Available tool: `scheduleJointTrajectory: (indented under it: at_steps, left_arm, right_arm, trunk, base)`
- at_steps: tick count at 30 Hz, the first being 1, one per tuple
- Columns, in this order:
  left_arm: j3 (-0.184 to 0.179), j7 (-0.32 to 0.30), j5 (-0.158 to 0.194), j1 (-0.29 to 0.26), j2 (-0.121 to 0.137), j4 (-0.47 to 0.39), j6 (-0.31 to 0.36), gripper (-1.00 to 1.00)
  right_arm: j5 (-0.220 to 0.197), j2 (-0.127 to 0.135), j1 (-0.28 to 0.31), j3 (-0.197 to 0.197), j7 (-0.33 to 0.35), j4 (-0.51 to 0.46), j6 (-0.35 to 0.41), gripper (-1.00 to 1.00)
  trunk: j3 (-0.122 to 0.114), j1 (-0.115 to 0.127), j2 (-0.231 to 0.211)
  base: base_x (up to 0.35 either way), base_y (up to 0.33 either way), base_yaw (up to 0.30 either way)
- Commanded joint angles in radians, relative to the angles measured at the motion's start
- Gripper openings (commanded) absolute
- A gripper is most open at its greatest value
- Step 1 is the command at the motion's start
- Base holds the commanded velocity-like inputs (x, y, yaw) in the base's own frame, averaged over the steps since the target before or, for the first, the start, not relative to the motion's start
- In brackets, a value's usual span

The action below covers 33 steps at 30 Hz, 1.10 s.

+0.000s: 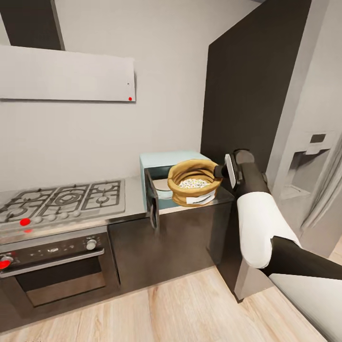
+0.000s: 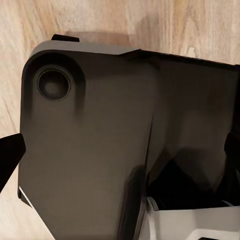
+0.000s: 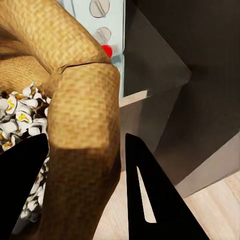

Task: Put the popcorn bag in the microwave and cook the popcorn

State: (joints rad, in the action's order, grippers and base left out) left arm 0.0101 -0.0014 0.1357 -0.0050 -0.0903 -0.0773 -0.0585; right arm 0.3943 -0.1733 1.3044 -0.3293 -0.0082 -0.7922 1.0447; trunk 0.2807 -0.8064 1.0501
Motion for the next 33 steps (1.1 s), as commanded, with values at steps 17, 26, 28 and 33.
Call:
scheduleJointTrajectory:
  at_steps: [17, 26, 28, 33]
  left_arm:
    - [0.0, 0.0, 0.008, 0.0, 0.0, 0.0, -0.003, 1.0]
    - [0.001, 0.001, 0.009, 0.0, 0.0, 0.0, -0.003, 1.0]
    - [0.0, 0.0, 0.009, 0.0, -0.001, 0.0, -0.003, 1.0]
    - [0.001, 0.0, 0.009, 0.0, -0.002, 0.0, -0.003, 1.0]
  right_arm:
    - [-0.002, -0.001, 0.001, -0.008, 0.002, 0.015, 0.002, -1.0]
    - [-0.002, -0.001, 0.001, -0.019, 0.003, 0.143, 0.002, -1.0]
    - [-0.002, -0.001, 0.001, -0.021, 0.004, 0.143, 0.002, -1.0]
    - [-0.003, -0.001, 0.001, -0.023, 0.004, 0.143, 0.002, -1.0]
  trunk:
    - [0.001, 0.0, 0.001]
    - [0.001, 0.0, 0.001]
    - [0.001, 0.0, 0.001]
    - [0.001, 0.0, 0.001]
  base:
    - [0.0, 0.0, 0.002]
    - [0.0, 0.0, 0.0]
    - [0.0, 0.0, 0.0]
    - [0.0, 0.0, 0.0]
